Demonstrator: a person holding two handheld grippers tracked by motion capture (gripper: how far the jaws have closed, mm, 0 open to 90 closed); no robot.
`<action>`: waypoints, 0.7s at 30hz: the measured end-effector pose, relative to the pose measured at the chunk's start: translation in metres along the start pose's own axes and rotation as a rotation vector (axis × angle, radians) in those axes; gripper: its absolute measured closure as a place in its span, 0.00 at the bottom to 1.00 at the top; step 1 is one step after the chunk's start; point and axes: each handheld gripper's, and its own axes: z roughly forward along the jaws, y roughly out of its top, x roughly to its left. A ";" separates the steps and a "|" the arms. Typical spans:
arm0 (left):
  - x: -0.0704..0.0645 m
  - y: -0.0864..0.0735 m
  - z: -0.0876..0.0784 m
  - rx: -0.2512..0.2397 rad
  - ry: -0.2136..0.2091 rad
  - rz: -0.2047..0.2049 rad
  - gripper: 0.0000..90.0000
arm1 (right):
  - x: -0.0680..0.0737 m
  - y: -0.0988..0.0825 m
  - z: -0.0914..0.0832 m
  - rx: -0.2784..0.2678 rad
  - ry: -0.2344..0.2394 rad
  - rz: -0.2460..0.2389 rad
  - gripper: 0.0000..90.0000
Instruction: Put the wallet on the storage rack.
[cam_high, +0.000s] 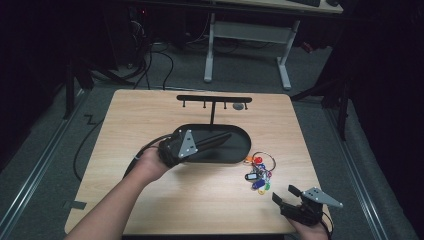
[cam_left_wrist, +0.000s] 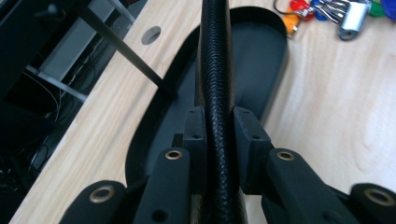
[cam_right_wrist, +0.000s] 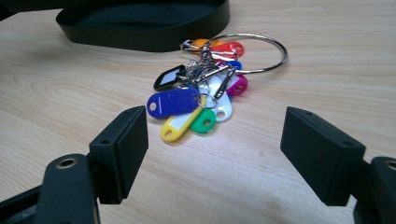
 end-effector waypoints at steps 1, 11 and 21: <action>0.002 0.002 0.004 -0.006 -0.004 0.001 0.86 | -0.001 -0.001 -0.002 -0.003 -0.004 0.006 0.26; 0.017 0.016 0.041 -0.025 0.002 0.024 0.86 | -0.002 -0.004 -0.006 -0.003 -0.009 0.018 0.26; 0.022 0.009 0.063 -0.021 -0.006 0.007 0.86 | -0.001 -0.004 -0.004 0.001 0.001 0.017 0.26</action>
